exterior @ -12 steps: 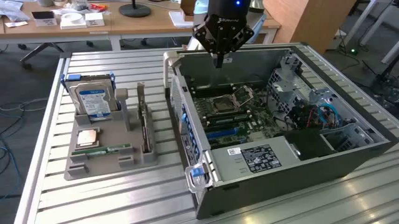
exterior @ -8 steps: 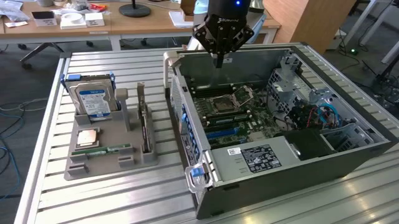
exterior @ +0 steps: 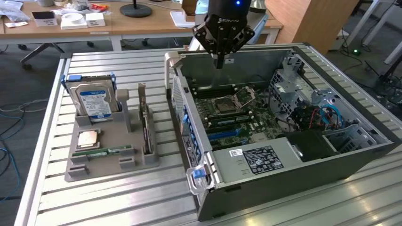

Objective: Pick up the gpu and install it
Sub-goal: 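Reach for the gpu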

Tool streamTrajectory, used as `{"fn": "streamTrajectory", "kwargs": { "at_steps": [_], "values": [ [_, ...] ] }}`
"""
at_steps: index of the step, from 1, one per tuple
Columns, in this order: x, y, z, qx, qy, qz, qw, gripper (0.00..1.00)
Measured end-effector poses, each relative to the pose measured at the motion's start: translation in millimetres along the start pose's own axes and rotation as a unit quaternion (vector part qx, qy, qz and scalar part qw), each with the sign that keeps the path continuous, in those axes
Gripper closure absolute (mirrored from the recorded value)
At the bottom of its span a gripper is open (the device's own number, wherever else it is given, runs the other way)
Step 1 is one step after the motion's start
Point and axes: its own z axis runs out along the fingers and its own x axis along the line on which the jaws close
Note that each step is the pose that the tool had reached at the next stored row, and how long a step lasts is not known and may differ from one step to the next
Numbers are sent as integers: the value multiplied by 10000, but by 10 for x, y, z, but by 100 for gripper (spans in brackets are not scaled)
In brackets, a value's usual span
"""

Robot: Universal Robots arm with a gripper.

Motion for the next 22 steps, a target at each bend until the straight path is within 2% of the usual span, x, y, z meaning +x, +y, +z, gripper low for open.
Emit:
{"fn": "streamTrajectory", "kwargs": {
  "at_steps": [22],
  "values": [
    [132,-10,-3,0,0,0,10000,89]
  ]
}}
